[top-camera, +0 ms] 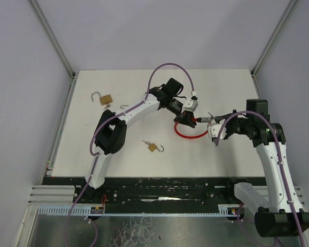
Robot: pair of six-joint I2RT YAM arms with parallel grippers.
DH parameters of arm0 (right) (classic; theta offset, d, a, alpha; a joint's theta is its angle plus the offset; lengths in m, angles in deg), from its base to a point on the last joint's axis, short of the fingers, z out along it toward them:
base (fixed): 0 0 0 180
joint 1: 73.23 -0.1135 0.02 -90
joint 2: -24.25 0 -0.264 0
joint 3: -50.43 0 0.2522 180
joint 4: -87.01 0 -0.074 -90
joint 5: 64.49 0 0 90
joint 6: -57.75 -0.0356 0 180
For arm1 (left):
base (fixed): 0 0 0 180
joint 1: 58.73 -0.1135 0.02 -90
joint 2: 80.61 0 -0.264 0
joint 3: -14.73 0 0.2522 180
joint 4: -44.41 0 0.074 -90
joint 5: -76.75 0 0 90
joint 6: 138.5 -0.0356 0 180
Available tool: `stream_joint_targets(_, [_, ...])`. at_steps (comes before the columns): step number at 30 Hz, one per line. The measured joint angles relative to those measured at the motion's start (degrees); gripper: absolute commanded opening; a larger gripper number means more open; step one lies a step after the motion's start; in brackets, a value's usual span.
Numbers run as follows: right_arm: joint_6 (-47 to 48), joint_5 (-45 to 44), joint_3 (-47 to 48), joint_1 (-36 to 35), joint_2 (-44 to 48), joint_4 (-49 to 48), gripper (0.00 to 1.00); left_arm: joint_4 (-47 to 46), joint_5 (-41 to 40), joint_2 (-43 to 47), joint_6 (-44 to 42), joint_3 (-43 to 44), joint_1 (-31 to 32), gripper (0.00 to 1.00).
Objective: Lock with the key
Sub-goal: Lock the lock.
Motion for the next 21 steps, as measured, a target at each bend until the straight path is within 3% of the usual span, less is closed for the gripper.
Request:
stream_joint_targets(6, [-6.6, -3.1, 12.7, -0.3, -7.8, 4.6, 0.00, -6.0, -1.4, 3.4, 3.3, -2.6, -0.2, 0.00])
stream_joint_targets(16, [-7.9, -9.6, 14.9, 1.4, -0.5, 3.6, 0.00, -10.7, -1.9, 6.3, 12.0, -9.4, -3.8, 0.00])
stream_joint_targets(21, [-24.1, -11.9, 18.0, 2.0, -6.3, -0.3, 0.00, -19.7, -3.9, 7.1, 20.5, -14.2, -4.2, 0.00])
